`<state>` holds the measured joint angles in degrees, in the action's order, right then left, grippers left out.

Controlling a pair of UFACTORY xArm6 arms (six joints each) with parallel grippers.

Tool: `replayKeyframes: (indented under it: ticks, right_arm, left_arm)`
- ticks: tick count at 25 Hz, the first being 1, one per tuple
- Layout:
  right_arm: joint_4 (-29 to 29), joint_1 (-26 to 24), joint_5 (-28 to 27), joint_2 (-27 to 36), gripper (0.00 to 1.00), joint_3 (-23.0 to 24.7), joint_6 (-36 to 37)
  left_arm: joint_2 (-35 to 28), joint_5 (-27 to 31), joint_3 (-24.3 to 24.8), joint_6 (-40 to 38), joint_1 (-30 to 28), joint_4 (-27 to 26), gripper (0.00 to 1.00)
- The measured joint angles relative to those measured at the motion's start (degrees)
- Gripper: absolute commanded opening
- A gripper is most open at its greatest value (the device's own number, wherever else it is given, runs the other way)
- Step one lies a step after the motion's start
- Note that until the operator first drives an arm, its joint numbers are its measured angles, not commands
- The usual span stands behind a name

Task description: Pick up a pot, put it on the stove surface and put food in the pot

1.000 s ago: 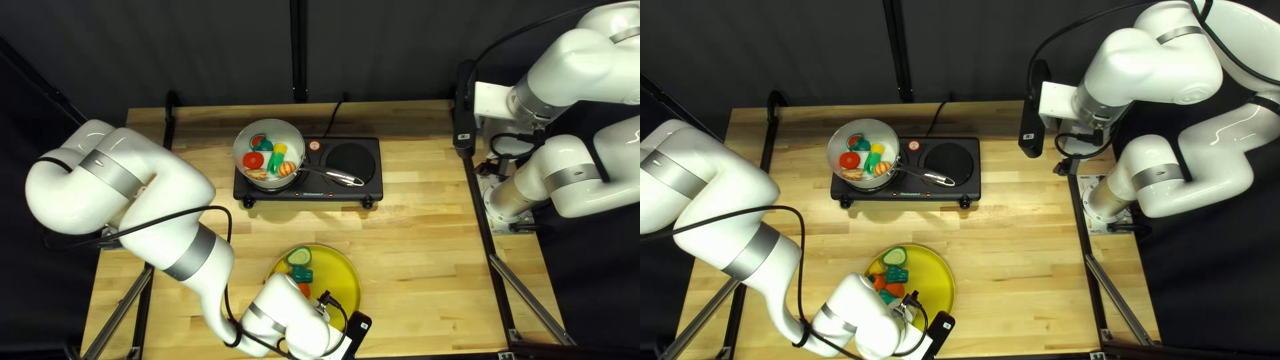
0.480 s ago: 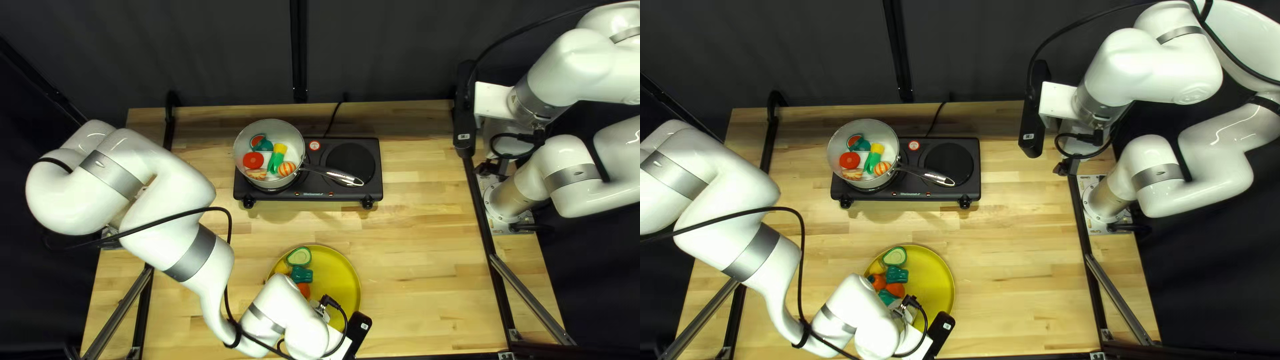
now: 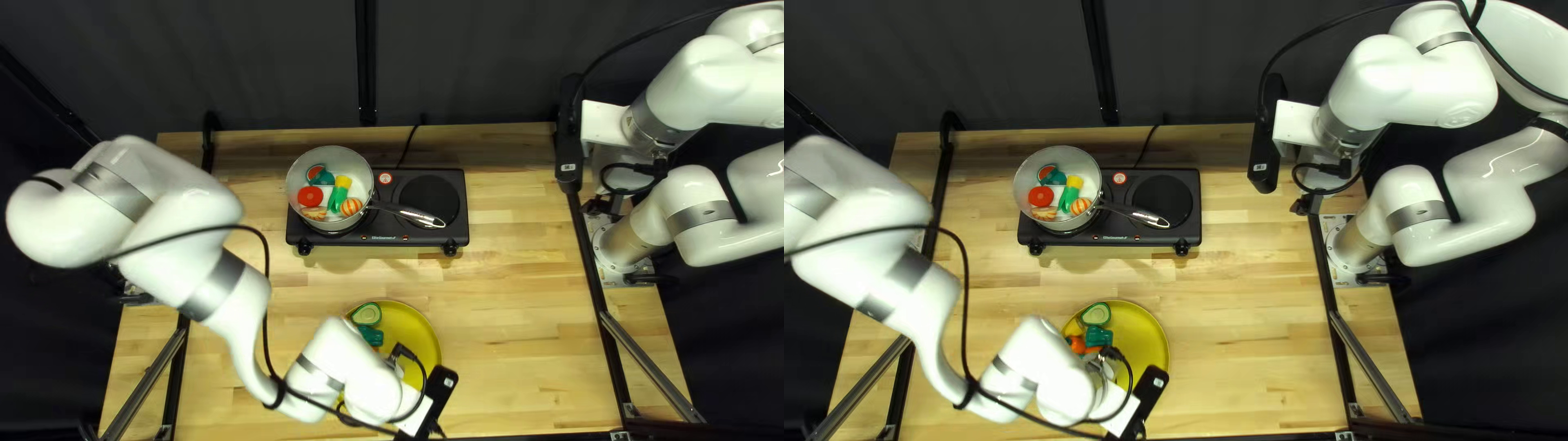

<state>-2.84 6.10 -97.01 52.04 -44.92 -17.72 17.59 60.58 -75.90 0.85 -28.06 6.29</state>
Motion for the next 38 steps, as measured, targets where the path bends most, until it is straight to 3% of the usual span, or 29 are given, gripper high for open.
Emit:
replayKeyframes:
  ticks: [6, 12, 17, 22, 28, 30, 31, 33, 36, 38]
  right_arm:
    - [0.00, 0.00, 0.00, 0.00, 1.00, 0.00, 0.00]
    - [0.00, 0.00, 0.00, 0.00, 1.00, 0.00, 0.00]
    - [0.00, 0.00, 0.00, 0.00, 1.00, 0.00, 0.00]
    - [0.00, 0.00, 0.00, 0.00, 1.00, 0.00, 0.00]
    - [0.00, 0.00, 0.00, 0.00, 1.00, 0.00, 0.00]
    - [0.00, 0.00, 0.00, 0.00, 1.00, 0.00, 0.00]
    - [0.00, 0.00, 0.00, 0.00, 1.00, 0.00, 0.00]
    - [0.00, 0.00, 0.00, 0.00, 1.00, 0.00, 0.00]
    - [0.00, 0.00, 0.00, 0.00, 1.00, 0.00, 0.00]
    - [0.00, 0.00, 0.00, 0.00, 1.00, 0.00, 0.00]
  left_arm:
    - [-17.50, 10.73, 8.10, 6.65, 9.40, -0.35, 0.00]
    - [-25.86, 15.79, 13.68, 15.45, 21.98, -0.03, 0.00]
    - [-27.46, 17.09, 15.49, 20.63, 30.80, 0.83, 0.00]
    - [-26.35, 13.83, 17.57, 25.88, 38.80, 0.44, 0.00]
    - [-23.46, 9.08, 18.73, 27.58, 41.71, -0.40, 0.00]
    - [-22.62, 8.50, 18.41, 27.10, 41.26, -0.40, 0.54]
    - [-22.16, 8.28, 18.19, 26.76, 40.96, -0.32, 0.61]
    - [-21.53, 7.84, 18.07, 26.15, 40.66, -0.04, 0.58]
    - [-21.18, 7.43, 18.21, 25.23, 40.43, 0.52, 1.00]
    - [-21.52, 7.63, 18.27, 24.46, 39.93, 0.92, 1.00]
